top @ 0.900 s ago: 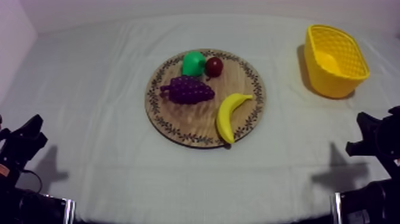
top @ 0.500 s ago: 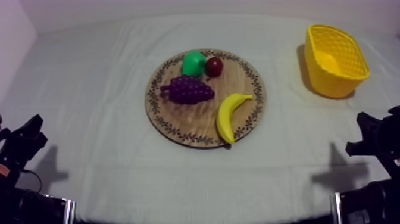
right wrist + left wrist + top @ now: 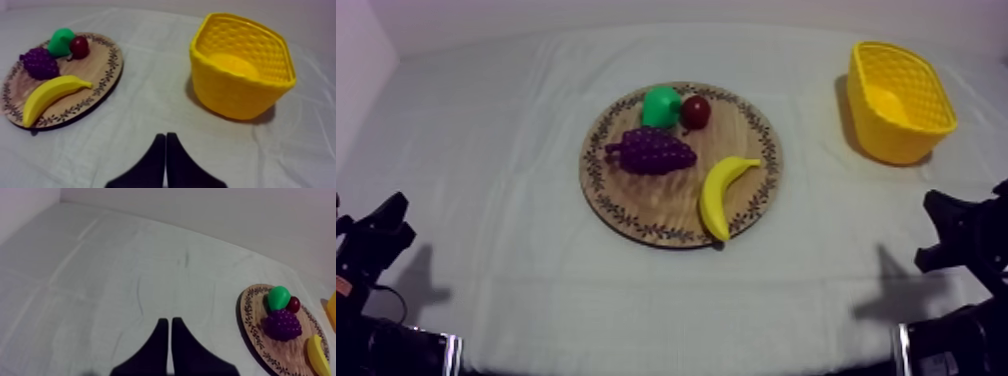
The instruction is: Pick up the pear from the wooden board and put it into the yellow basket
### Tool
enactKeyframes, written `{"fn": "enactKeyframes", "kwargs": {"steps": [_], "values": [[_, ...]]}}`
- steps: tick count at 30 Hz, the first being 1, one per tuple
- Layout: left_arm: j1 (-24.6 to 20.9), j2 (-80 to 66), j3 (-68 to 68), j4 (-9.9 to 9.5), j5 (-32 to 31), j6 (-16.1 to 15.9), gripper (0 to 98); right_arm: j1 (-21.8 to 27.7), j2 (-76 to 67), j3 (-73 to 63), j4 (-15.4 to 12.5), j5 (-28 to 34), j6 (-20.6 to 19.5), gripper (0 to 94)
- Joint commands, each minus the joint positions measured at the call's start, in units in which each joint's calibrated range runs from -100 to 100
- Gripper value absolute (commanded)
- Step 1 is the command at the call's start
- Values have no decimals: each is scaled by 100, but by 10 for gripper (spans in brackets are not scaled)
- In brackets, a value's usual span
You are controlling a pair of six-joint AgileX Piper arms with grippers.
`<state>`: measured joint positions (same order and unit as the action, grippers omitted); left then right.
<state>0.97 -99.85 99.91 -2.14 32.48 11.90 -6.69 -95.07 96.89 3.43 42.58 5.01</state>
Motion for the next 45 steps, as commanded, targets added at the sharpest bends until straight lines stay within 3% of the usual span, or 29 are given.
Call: {"fn": "enactKeyframes", "kwargs": {"steps": [1,11,18,29,45], "values": [[1,2,-2,1,2,2,1,-509,180,-156,524,257,-797,4],[1,2,-2,1,2,2,1,-1358,2320,-1821,1117,1038,-1130,4],[1,2,-2,1,2,0,1,-1677,3899,-3570,1340,1810,-1378,4],[1,2,-2,1,2,0,1,-2057,6385,-6788,1083,3127,-1302,4],[1,2,-2,1,2,0,1,-2226,9561,-11202,526,5078,-1624,4]]}}
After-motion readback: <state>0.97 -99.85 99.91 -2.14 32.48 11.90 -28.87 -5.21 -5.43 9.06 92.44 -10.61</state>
